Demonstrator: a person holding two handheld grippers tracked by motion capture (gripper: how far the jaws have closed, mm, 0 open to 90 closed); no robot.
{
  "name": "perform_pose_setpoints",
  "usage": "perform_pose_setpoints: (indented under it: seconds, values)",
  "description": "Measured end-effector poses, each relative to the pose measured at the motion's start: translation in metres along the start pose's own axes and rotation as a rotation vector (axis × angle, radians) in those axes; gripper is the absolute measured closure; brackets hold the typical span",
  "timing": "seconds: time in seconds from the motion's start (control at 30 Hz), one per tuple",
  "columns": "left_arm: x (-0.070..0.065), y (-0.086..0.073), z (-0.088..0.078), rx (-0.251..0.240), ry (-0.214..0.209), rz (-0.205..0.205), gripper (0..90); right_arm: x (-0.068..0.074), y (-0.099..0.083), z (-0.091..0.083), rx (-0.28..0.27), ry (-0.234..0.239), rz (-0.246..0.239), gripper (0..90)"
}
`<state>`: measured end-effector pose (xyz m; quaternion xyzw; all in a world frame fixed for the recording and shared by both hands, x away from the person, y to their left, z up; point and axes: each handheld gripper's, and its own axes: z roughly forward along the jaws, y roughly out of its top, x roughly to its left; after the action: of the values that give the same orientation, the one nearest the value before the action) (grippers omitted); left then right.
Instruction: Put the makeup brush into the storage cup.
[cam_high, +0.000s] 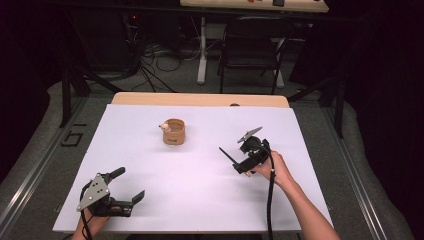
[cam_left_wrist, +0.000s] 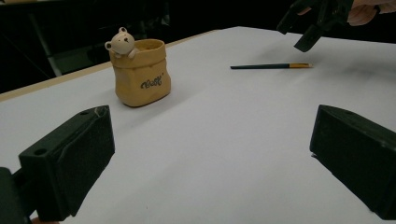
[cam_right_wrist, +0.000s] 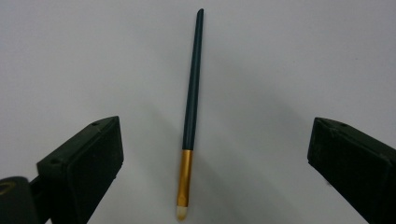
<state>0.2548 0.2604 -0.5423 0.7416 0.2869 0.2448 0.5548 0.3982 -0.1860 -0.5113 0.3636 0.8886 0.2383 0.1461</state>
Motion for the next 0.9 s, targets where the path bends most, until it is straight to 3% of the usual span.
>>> perform_pose_setpoints:
  seconds: [0.03,0.07,0.27,0.3,0.33,0.37,0.4,0.43,0.47,0.57,0.6,0.67,0.9]
  values:
    - [0.0,0.0,0.0,0.002,-0.001,0.002,0.0,0.001,-0.001,0.004,-0.035,0.002,0.007,4.2]
    - [0.0,0.0,0.0,0.002,-0.001,0.003,0.0,0.001,0.002,-0.001,0.07,-0.004,-0.01,5.9]
    - [0.0,0.0,0.0,0.003,-0.002,0.002,0.0,0.001,0.004,0.001,0.11,-0.003,-0.023,15.7]
    - [0.0,0.0,0.0,0.004,-0.002,0.003,0.0,0.002,0.005,0.002,0.129,0.003,-0.024,23.3]
    - [0.0,0.0,0.0,0.004,-0.002,0.003,0.0,0.003,0.003,0.007,0.064,0.003,-0.013,26.8]
    - [0.0,0.0,0.0,0.004,-0.002,0.002,0.0,0.003,0.006,0.003,0.145,0.002,-0.018,30.2]
    - [0.0,0.0,0.0,0.004,-0.002,0.002,0.0,0.003,0.006,0.003,0.145,0.002,-0.018,30.2]
    - [0.0,0.0,0.0,0.004,-0.002,0.003,0.0,0.003,0.009,0.001,0.186,-0.002,-0.033,34.1]
    - [0.0,0.0,0.0,0.004,-0.002,0.003,0.0,0.005,0.008,0.005,0.168,0.004,-0.014,40.2]
    - [0.0,0.0,0.0,0.004,-0.003,0.003,0.0,0.005,0.007,0.01,0.147,0.012,-0.029,43.7]
    - [0.0,0.0,0.0,0.005,-0.002,0.004,0.0,0.004,0.011,0.007,0.228,0.017,-0.039,46.7]
    - [0.0,0.0,0.0,0.005,-0.002,0.004,0.0,0.005,0.012,0.01,0.256,0.026,-0.046,52.6]
    - [0.0,0.0,0.001,0.007,-0.008,0.005,0.0,0.006,0.016,0.016,0.312,0.021,-0.059,60.8]
